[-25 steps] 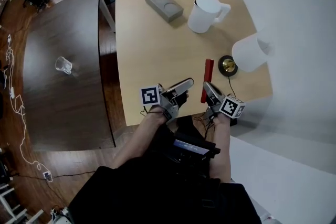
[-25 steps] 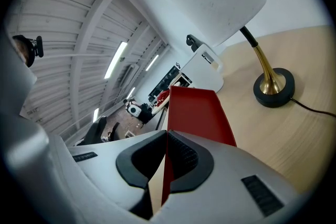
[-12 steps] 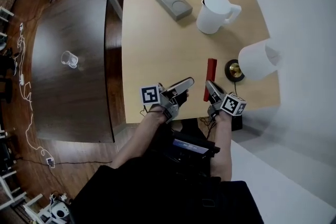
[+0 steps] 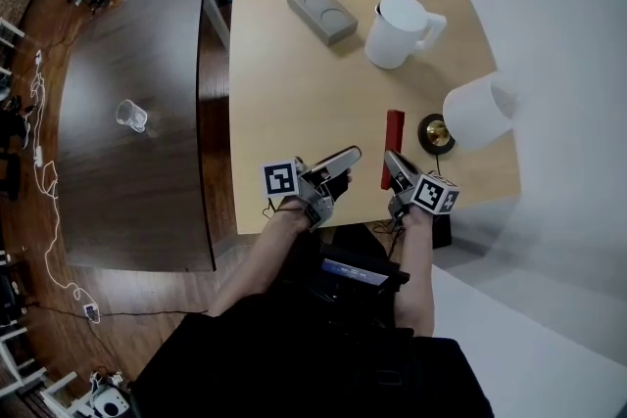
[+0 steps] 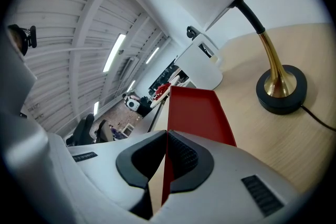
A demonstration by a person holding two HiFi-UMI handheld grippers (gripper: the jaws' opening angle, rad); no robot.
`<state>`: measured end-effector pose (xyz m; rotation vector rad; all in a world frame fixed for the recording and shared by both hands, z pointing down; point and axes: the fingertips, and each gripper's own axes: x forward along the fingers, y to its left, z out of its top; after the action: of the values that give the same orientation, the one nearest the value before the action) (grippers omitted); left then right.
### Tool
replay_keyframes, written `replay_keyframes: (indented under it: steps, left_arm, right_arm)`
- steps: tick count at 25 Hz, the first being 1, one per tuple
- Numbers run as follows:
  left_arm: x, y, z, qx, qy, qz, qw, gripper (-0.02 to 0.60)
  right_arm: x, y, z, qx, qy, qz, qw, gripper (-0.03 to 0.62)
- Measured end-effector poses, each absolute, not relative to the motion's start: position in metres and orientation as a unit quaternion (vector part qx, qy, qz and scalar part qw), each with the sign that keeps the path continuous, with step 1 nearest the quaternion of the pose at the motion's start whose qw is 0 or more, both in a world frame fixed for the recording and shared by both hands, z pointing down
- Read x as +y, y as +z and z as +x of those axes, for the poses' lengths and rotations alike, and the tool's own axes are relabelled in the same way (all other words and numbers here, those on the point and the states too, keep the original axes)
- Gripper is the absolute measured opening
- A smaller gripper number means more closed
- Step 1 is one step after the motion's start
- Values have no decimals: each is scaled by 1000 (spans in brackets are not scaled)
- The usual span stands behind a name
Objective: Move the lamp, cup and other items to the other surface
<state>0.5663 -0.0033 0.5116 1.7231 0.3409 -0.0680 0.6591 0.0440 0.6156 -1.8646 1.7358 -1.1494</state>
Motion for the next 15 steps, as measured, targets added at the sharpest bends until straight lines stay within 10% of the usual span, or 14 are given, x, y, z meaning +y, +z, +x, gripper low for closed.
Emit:
replay_keyframes:
  steps: [15]
  left_arm:
    - [-14, 552, 618, 95, -7, 745, 660, 115]
  right_arm:
    - [27, 667, 703, 610, -450, -637, 137, 37]
